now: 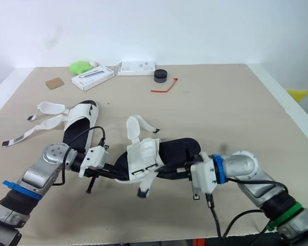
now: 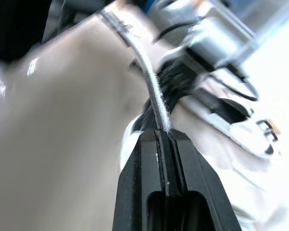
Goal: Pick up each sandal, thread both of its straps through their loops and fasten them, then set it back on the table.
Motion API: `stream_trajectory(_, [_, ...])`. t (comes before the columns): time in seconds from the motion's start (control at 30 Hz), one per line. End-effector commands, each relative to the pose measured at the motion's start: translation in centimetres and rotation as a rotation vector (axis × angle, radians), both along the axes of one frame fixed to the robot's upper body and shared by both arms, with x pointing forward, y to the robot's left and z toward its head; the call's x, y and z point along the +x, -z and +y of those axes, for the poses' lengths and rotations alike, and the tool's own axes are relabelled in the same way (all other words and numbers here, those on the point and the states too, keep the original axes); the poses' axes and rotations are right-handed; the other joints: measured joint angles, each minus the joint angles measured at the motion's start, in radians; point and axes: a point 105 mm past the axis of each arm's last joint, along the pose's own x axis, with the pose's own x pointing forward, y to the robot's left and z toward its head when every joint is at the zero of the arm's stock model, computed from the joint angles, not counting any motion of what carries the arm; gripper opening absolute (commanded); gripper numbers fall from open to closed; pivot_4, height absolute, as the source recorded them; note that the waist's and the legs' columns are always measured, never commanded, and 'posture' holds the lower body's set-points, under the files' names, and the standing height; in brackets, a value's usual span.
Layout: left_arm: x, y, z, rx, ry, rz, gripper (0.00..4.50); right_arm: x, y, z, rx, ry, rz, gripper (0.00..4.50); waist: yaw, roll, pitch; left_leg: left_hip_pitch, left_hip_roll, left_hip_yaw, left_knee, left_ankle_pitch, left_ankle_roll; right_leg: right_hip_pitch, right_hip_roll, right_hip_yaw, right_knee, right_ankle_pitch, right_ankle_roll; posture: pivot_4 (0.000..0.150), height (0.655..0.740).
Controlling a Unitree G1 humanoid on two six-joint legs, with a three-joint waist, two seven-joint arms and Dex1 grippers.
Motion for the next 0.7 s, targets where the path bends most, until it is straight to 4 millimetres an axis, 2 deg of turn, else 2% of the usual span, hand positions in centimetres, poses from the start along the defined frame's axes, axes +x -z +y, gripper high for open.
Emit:
stream_trajectory(0.03, [-0.1,1.1,0.5,0.051,-0.008,0.025,0.0,-0.3,-1.0,0.7,0.036,0.068,0.31,0.04,0.0,0.0,0.0,0.0,0.0,-0.001,0.0,0.0,0.0,0.0,0.0,-0.001,0.0,0.0,0.0,0.15,0.74])
stream_trajectory(0.17, [-0.2,1.2,0.5,0.052,-0.006,0.027,0.0,0.5,-1.5,1.9,0.022,0.109,0.481,0.04,-0.001,0.0,0.0,-0.001,0.0,-0.001,0.0,0.0,0.0,0.0,0.0,-0.001,0.0,-0.003,0.005,0.15,0.74])
stream_trajectory(0.33, [-0.2,1.3,0.5,0.048,-0.009,0.026,0.0,1.8,-2.2,3.6,0.032,0.147,0.578,0.04,0.0,0.0,0.0,-0.002,0.0,-0.001,0.0,0.0,-0.001,-0.001,0.002,-0.002,-0.001,-0.002,0.006,0.15,0.74])
stream_trajectory(0.47, [-0.2,1.3,0.4,0.044,-0.013,0.028,0.0,3.2,-2.6,4.0,0.054,0.223,0.676,0.04,0.001,0.0,0.0,-0.004,0.0,-0.002,0.0,0.0,-0.001,-0.003,0.001,-0.003,-0.001,-0.002,0.005,0.15,0.74])
stream_trajectory(0.5, [-0.3,1.3,0.4,0.044,-0.014,0.028,0.0,3.6,-2.6,3.9,0.054,0.252,0.705,0.04,0.001,0.0,0.0,-0.005,0.0,-0.003,0.0,0.0,-0.001,-0.003,0.0,-0.003,-0.001,0.001,0.0,0.15,0.74])
stream_trajectory(0.7, [-0.4,1.3,0.5,0.041,-0.018,0.031,0.0,4.9,-2.7,3.7,0.036,0.349,0.881,0.04,0.001,0.0,0.0,-0.006,0.0,-0.004,0.0,0.0,-0.001,-0.003,-0.002,-0.005,-0.002,0.001,0.0,0.15,0.74])
